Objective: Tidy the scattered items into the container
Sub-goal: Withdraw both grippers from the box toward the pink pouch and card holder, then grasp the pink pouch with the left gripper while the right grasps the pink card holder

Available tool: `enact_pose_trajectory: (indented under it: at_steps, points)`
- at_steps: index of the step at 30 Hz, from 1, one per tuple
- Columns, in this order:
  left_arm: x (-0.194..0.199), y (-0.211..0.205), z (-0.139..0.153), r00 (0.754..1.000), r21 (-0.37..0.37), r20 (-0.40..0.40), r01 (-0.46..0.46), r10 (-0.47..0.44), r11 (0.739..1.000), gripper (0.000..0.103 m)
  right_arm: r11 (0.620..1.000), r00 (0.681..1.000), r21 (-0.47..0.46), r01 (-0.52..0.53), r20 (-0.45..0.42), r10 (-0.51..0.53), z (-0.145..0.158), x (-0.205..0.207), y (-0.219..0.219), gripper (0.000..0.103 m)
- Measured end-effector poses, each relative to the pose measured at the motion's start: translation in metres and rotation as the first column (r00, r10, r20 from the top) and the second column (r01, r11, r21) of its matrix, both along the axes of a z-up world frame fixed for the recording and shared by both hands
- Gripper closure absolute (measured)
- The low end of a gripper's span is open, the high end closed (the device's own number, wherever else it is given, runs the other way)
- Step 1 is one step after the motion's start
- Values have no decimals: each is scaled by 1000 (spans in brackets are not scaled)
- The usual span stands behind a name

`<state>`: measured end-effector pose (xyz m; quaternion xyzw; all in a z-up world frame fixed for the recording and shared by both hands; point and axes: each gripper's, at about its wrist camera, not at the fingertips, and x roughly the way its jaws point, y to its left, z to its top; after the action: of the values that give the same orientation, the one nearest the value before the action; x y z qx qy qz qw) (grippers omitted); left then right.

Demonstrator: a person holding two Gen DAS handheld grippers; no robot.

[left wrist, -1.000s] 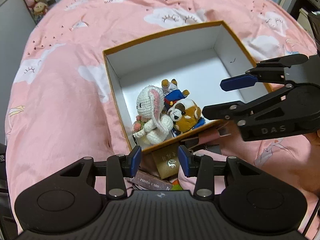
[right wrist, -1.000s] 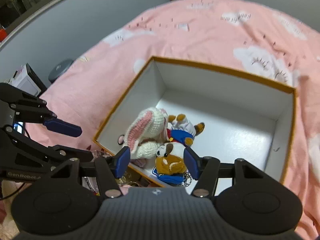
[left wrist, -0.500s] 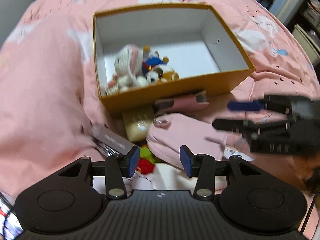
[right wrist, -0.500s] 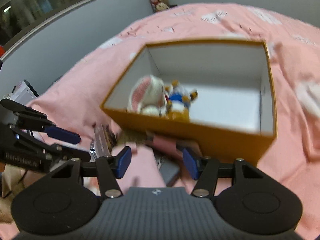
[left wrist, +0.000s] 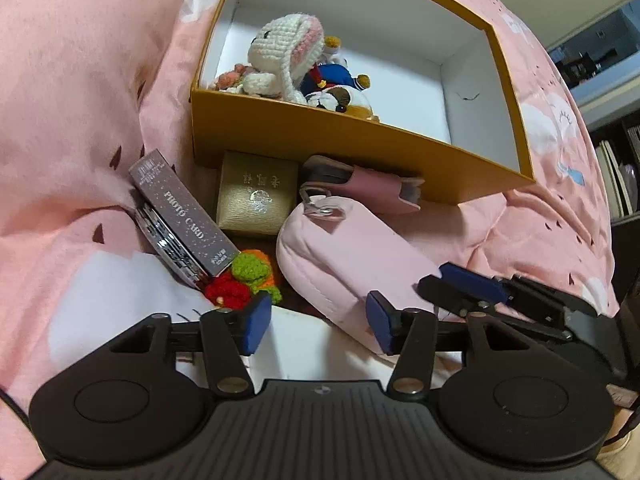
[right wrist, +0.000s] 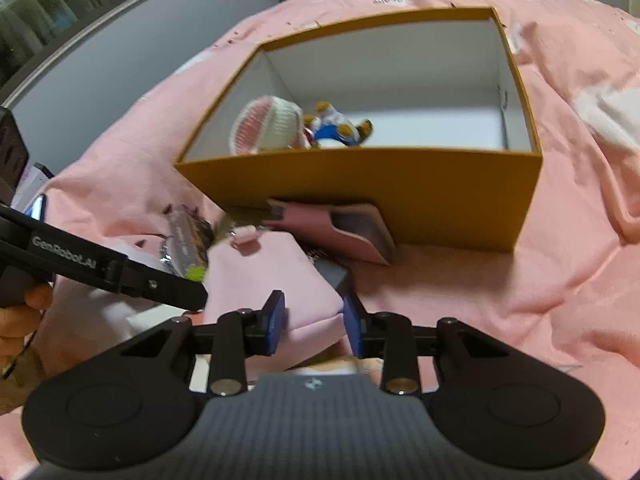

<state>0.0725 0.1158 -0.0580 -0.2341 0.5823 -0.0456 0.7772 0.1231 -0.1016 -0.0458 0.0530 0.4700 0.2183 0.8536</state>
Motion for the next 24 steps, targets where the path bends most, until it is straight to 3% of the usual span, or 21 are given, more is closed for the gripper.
enact_pose_trajectory:
  at_steps: [10, 13, 21, 24]
  points:
    - [8, -16, -7, 1000, -68, 11, -5, 6, 998, 38, 999, 995, 38, 36, -99, -32, -21, 7, -5, 70]
    - [10, -20, -14, 1000, -71, 0, -14, 14, 997, 44, 998, 995, 52, 32, -100, -26, -20, 7, -3, 70]
    - [6, -17, -5, 998, 3, 63, -9, 8, 1000, 62, 998, 998, 36, -47, -47, 49, -10, 9, 0, 69]
    - [4, -16, 5, 996, 49, 90, 24, -28, 999, 64, 986, 988, -79, -144, 52, 148, 3, 11, 9, 69]
